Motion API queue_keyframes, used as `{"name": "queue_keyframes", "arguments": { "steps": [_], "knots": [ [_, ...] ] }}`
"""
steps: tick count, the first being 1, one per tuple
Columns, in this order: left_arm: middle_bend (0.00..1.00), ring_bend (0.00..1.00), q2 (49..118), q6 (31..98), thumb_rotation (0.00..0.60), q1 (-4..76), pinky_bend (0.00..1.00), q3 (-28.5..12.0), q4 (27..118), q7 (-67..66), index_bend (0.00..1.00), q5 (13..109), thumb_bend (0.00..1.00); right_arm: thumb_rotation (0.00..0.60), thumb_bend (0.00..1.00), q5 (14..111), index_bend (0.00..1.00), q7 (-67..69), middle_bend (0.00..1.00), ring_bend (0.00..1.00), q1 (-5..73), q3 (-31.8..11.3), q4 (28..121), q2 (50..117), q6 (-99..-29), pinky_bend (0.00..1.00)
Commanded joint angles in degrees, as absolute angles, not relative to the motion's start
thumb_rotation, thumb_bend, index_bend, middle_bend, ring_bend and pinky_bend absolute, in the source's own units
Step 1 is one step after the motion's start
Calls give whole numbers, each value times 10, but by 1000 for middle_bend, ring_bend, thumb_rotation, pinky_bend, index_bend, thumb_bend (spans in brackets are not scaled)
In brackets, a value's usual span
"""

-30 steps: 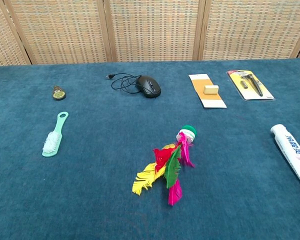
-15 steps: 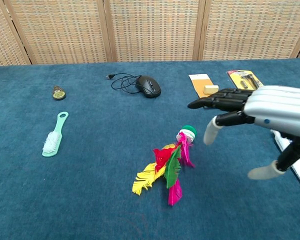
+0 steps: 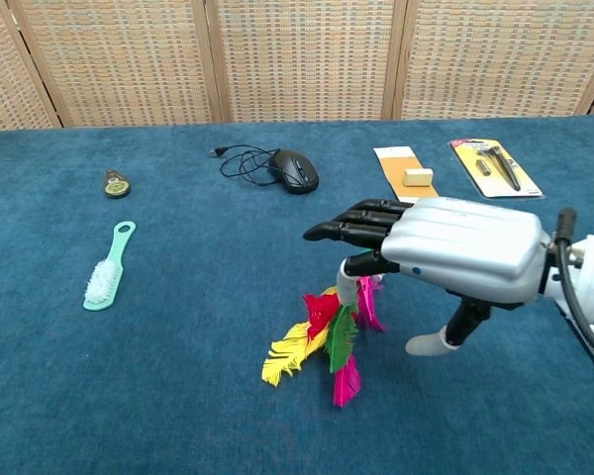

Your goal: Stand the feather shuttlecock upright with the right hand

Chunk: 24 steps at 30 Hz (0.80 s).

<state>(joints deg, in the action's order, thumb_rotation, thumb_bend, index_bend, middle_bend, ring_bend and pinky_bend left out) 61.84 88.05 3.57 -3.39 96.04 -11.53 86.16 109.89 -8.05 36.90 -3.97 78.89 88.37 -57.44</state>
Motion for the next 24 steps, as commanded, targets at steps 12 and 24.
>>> {"name": "queue_keyframes", "arguments": {
  "steps": [12,24],
  "knots": [
    [0,0,614,873,600,40,0,-35,960,-106,0,856,0,600,283,1058,393,-102,0,0,397,-33,740,936,-549,24],
    [0,0,615,863,600,44,0,-34,961,-110,0,850,0,600,362,1037,512,-89,0,0,409,-30,712,971,-566,43]
  ]
}}
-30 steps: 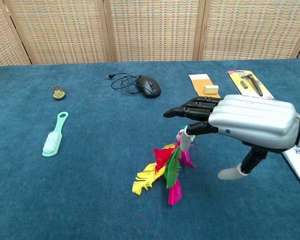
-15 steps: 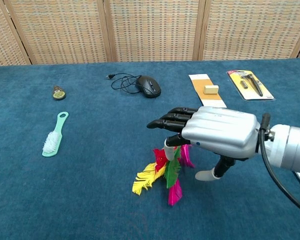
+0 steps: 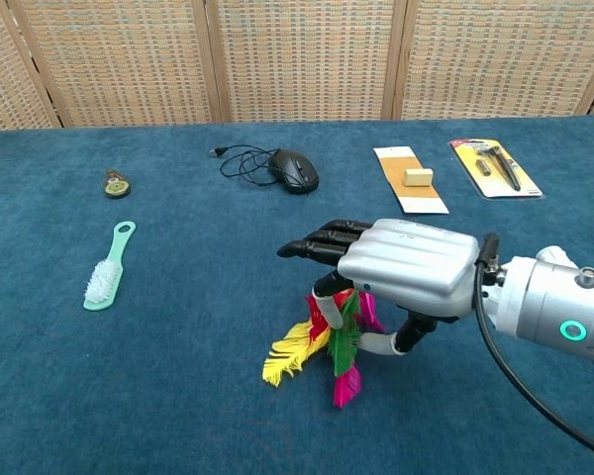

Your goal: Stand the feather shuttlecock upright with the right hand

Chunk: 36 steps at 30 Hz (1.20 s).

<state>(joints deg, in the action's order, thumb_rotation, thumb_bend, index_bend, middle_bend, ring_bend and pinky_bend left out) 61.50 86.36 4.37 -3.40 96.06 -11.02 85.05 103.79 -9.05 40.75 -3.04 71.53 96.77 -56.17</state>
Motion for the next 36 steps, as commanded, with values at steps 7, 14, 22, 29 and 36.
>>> {"name": "queue_keyframes", "arguments": {
  "steps": [7,14,22,29,36],
  "knots": [
    [0,0,615,861,600,45,0,-34,962,-111,0,848,0,600,451,1035,560,-77,3,0,411,-27,686,989,-590,61],
    [0,0,613,862,600,45,0,-33,962,-108,0,850,0,600,514,1030,583,-67,9,0,415,-22,671,999,-603,64],
    [0,0,613,862,600,45,0,-32,962,-106,0,850,0,600,512,1025,631,-63,24,0,418,-18,664,1011,-615,71],
    [0,0,611,858,600,47,0,-34,963,-102,0,844,0,600,516,1000,643,-35,30,0,420,-42,692,1003,-634,78],
    [0,0,606,860,600,46,0,-33,965,-94,0,847,0,600,523,911,643,2,31,0,411,-104,762,970,-633,84]
  ]
}}
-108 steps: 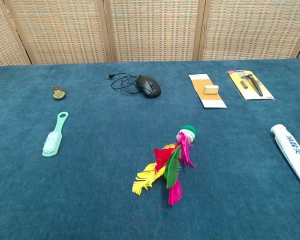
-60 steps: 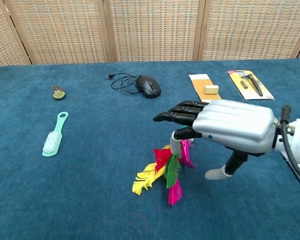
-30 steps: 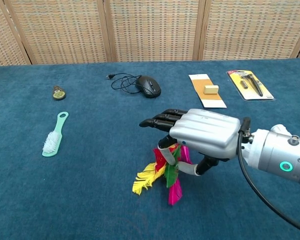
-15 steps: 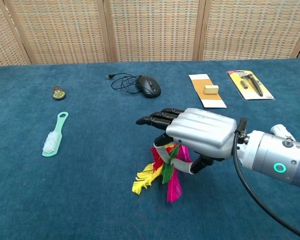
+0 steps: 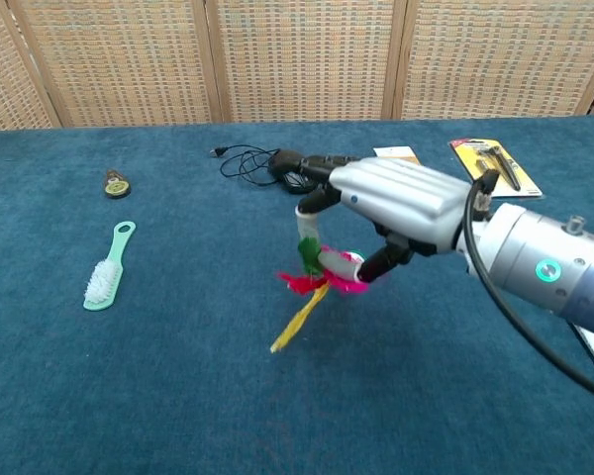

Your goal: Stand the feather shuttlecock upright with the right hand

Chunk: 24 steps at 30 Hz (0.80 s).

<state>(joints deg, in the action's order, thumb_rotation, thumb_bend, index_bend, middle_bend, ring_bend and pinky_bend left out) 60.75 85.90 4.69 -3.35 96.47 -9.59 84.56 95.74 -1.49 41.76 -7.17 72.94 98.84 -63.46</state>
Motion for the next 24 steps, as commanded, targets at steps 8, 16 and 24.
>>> {"name": "queue_keyframes", "arguments": {
  "steps": [8,16,24],
  "knots": [
    [0,0,605,861,600,46,0,-31,966,-91,0,851,0,600,535,762,643,5,32,0,393,-155,809,938,-586,89],
    [0,0,609,862,600,46,0,-29,969,-102,0,851,0,600,546,709,643,13,32,0,390,-162,803,930,-562,91],
    [0,0,612,862,600,46,0,-27,970,-108,0,853,0,600,430,739,307,29,32,0,387,-138,793,916,-563,91]
  ]
}}
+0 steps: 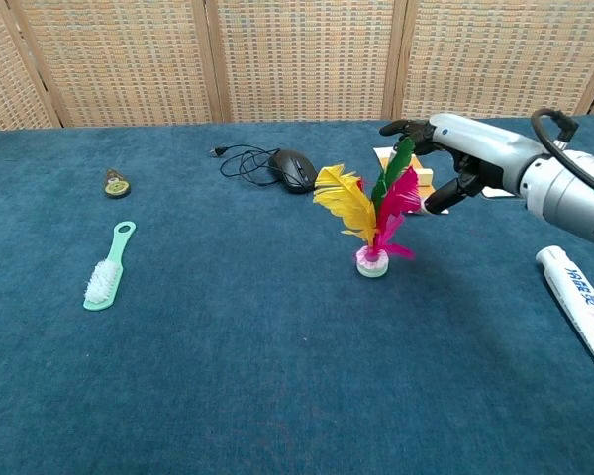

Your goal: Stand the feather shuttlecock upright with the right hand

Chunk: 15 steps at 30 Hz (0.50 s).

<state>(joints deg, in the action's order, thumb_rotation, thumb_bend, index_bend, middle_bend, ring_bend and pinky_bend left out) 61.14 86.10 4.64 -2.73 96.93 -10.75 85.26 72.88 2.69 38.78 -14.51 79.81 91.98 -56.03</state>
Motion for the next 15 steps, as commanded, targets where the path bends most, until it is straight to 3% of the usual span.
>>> {"name": "queue_keyframes", "arguments": {
  "steps": [1,5,8,15],
  "knots": [
    [0,0,611,863,600,45,0,-27,970,-107,0,854,0,600,366,746,211,25,23,0,386,-135,788,916,-569,91],
    [0,0,609,864,600,45,0,-26,971,-103,0,855,0,600,157,760,9,30,0,0,380,-131,791,910,-590,82],
    [0,0,607,864,600,45,0,-28,972,-98,0,855,0,600,42,779,0,42,0,0,368,-129,814,889,-617,20],
    [0,0,602,874,600,40,0,-25,972,-88,0,864,0,600,0,839,0,60,0,0,314,-118,891,811,-720,0]
  ]
}}
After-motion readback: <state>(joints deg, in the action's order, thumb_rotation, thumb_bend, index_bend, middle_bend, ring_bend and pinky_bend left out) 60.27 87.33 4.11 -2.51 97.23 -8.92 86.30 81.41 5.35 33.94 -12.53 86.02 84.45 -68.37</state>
